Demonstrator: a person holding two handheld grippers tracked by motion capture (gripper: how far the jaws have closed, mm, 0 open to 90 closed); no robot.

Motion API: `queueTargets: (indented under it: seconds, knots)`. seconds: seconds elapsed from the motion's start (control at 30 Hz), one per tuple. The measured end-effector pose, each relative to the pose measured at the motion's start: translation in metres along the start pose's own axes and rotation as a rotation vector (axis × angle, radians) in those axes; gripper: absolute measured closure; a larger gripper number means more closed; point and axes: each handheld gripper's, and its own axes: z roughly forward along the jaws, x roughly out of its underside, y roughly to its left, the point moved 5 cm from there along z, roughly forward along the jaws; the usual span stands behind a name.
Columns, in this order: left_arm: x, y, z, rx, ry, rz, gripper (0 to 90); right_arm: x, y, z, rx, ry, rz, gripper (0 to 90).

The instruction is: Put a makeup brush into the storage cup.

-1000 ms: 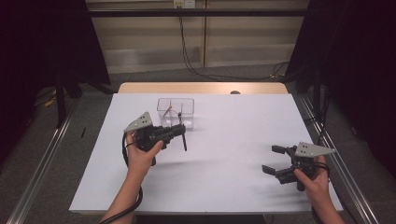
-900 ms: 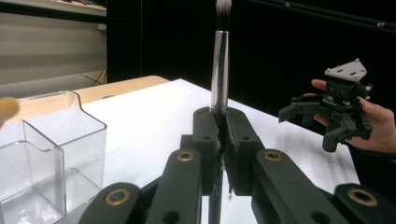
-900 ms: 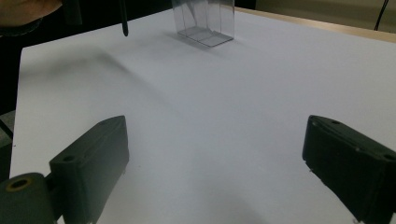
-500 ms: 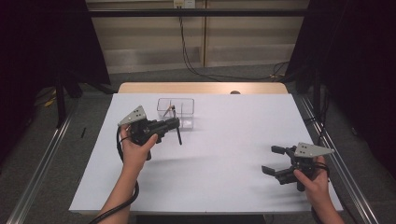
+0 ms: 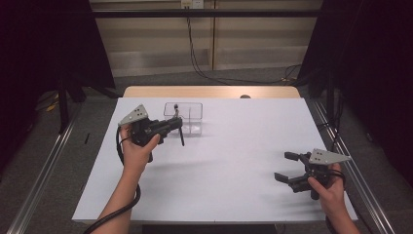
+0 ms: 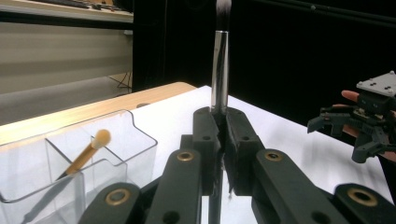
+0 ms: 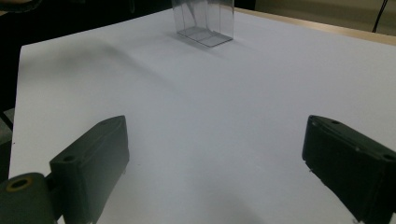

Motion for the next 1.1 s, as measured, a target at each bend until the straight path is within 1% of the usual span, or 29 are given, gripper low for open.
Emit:
queueTargets:
  seconds: [0.43, 0.8, 1.1]
  knots:
    - [-0.012, 0.007, -0.003, -0.029, -0.005, 0.009, 84.2, -0.001, 0.0, -0.001, 0.004, -0.008, -0.002, 7.1]
    - [-0.021, 0.015, -0.001, -0.058, 0.017, 0.017, 84.1, -0.001, 0.0, -0.002, 0.002, -0.01, -0.005, 7.1]
    - [-0.029, 0.021, -0.003, -0.079, 0.02, 0.022, 84.2, -0.002, 0.0, -0.001, -0.002, -0.011, -0.007, 7.0]
